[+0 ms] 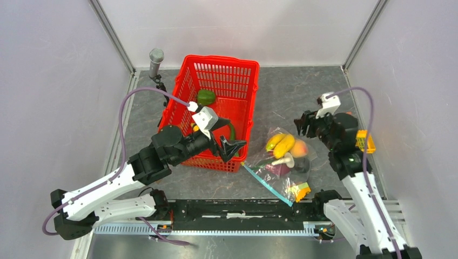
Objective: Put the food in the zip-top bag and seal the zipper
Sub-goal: Place the zipper food storage bag at the center of the board, then reset both arms
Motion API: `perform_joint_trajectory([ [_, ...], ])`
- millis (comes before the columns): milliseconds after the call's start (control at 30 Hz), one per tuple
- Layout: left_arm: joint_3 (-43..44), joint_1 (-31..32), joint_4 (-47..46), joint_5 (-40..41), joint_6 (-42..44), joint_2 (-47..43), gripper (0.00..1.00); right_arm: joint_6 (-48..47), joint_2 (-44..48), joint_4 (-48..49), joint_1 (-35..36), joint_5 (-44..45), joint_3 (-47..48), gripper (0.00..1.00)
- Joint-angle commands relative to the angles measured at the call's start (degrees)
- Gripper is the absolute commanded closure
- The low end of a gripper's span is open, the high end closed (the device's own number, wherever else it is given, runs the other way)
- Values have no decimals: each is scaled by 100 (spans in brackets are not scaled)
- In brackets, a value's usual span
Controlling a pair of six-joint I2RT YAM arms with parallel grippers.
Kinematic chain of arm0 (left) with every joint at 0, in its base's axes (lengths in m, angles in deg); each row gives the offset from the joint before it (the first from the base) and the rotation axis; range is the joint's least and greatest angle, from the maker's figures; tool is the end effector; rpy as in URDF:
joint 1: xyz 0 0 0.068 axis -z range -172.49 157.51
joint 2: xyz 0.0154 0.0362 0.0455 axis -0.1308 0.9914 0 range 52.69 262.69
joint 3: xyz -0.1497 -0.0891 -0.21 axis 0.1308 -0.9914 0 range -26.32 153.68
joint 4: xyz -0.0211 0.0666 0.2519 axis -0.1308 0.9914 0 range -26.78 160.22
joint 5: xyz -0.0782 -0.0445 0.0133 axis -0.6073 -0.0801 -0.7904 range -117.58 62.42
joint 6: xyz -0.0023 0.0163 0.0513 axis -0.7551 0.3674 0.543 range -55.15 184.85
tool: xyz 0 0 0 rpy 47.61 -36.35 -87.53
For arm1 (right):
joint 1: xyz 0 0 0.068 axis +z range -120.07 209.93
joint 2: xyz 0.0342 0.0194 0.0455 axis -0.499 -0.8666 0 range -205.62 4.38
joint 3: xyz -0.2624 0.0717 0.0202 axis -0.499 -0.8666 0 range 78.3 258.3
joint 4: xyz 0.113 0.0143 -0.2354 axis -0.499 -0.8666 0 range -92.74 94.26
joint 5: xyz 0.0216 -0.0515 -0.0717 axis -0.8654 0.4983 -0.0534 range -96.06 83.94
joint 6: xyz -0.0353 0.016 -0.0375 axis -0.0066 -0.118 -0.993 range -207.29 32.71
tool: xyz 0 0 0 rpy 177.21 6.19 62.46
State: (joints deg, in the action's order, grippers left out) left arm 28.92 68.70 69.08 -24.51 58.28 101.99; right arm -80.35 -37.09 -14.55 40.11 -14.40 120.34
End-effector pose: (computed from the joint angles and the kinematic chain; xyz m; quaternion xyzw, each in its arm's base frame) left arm 0.0956 -0.1698 0.3990 0.3073 0.6364 -0.3785 0.5978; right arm 0.1667 0.0352 0.3167 -0.0654 0.8066 0.1453 0.5693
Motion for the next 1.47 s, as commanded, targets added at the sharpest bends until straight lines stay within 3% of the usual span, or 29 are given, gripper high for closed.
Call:
perform_joint_trajectory([
  [0,-120,-18,34,446,-402,-156,0,620,-24,590,0,-399,-937,41],
  [233,-304,-19,230,890,-420,-242,0,192,-677,131,-2,-978,-1066,39],
  [400,-361,-19,338,1699,-798,-386,0,-269,-837,-688,17,-129,-419,39],
  [500,-201,-19,684,2068,-947,-313,0,-43,-77,-268,11,502,-344,29],
  [567,-57,-14,962,2451,-1134,-234,0,133,499,254,15,736,-464,15],
  [633,74,-19,1223,2880,-1309,-201,0,278,946,594,16,1008,-635,7],
  [800,170,-19,1773,3899,-1440,-447,0,363,1433,533,12,1971,-747,4],
  [967,92,-14,2125,4796,-1492,-643,0,193,1366,217,11,2130,-642,3],
  [1433,169,-17,2533,5469,-2016,-812,0,452,1252,386,11,1842,-719,3],
])
